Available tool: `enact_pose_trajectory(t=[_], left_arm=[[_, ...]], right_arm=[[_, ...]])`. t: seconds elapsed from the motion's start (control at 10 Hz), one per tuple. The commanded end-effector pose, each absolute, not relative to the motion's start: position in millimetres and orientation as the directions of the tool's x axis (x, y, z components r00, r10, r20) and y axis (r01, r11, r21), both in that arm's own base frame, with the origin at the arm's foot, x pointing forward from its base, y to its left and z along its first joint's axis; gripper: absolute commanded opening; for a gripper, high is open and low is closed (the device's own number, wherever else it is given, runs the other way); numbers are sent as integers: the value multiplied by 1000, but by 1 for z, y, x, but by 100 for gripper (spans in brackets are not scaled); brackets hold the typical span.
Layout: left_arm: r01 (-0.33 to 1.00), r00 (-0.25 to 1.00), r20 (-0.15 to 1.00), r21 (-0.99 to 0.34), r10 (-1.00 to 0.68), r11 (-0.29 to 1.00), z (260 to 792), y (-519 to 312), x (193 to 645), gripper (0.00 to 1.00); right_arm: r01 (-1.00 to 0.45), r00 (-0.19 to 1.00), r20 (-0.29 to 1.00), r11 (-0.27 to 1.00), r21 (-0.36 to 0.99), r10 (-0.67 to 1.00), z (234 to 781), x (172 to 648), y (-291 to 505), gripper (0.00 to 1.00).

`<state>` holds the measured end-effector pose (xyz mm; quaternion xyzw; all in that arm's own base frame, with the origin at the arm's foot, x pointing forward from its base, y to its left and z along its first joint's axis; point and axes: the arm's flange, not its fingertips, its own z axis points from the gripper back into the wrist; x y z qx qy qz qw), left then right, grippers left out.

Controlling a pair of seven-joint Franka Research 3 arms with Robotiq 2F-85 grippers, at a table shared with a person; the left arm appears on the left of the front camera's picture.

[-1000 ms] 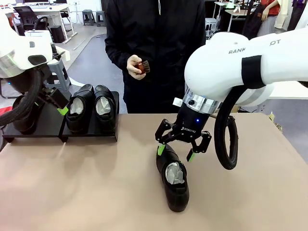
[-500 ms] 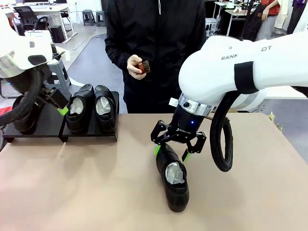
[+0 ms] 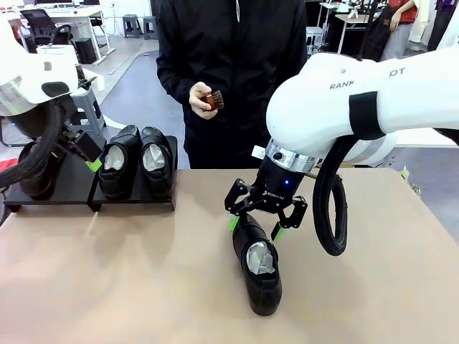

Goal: Organize the shoes by placing them on the stand.
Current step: Place the Shoe from the middle of the table onto the Shoes Stand.

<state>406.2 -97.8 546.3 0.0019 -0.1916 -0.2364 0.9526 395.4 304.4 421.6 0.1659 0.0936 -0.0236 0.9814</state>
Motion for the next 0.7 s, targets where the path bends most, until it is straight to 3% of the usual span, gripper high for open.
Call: enact_pose_trajectory(t=[0.0,0.1,0.3,0.5,0.6], left_arm=[[448,813,378,80,-443,891,545,-97,405,100],[448,813,378,80,-443,891,545,-97,405,100],[449,815,364,94,-451,888,546,-98,406,100],[217,906,354,80,-231,973,553,-132,358,100],[170,943,288,16,-168,985,549,-158,330,100]], right_arm=[[-22,996,-75,942,336,50,459,379,283,100],[-91,995,52,956,280,80,491,369,259,100],[-116,983,153,986,116,97,518,384,202,100],[28,984,167,988,153,-54,522,404,136,100],[98,981,147,980,172,-124,517,409,102,100]])
